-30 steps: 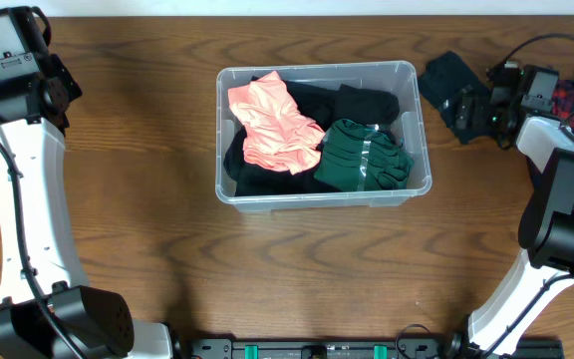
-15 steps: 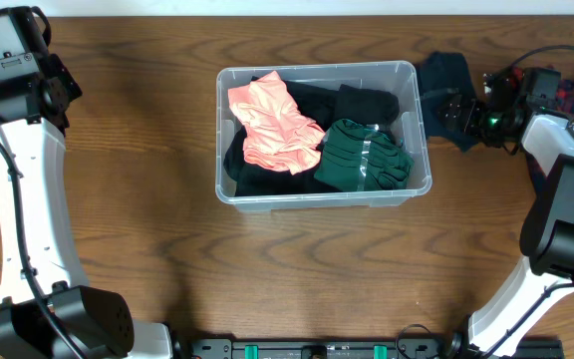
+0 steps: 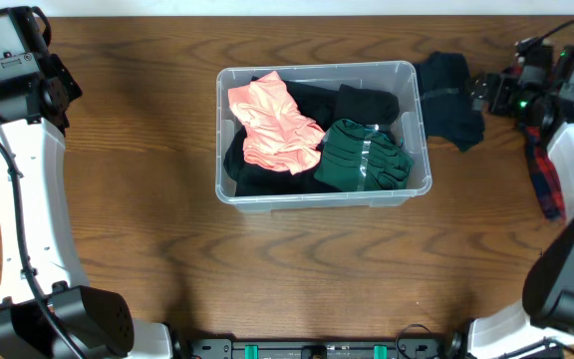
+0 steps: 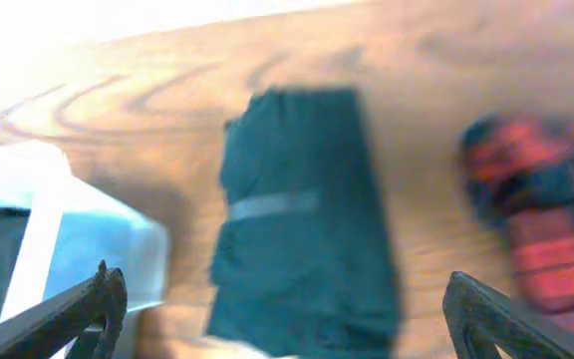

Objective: Pack container
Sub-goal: 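Open the right gripper and move it to the black garment on the right, then close the right gripper on the black garment and lift it, then carry the black garment with the right gripper into the bin's right side, then release the black garment and withdraw the right gripper to the right, then lower the right gripper onto the red plaid shirt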

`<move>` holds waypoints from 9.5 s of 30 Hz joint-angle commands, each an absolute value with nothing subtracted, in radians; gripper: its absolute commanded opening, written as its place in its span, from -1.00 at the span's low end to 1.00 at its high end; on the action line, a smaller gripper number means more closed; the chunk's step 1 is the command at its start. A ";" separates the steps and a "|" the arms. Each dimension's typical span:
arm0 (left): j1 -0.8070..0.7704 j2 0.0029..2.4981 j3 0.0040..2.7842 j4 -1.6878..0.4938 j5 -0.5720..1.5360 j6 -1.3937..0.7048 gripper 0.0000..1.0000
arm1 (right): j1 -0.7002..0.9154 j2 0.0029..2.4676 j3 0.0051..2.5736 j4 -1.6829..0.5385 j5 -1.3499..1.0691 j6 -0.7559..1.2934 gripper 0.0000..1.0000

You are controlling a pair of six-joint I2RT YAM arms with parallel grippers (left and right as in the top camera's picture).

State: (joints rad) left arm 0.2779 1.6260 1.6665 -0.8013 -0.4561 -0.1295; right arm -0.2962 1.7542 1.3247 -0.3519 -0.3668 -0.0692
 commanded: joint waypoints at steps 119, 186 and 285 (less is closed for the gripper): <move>0.280 1.627 1.666 -0.804 -0.472 -0.124 0.96 | 0.289 1.802 1.321 -0.561 -0.295 0.190 -0.97; 0.280 1.627 1.666 -0.804 -0.472 -0.124 0.96 | 0.321 1.862 1.322 -0.220 -0.143 0.001 -0.97; 0.280 1.627 1.666 -0.804 -0.472 -0.124 0.96 | -0.364 2.053 1.326 -0.648 -0.227 0.186 -0.97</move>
State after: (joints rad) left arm 0.2779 1.6260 1.6665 -0.8040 -0.4561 -0.1299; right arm -0.3759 2.0224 1.3464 -0.6312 -0.1638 0.1757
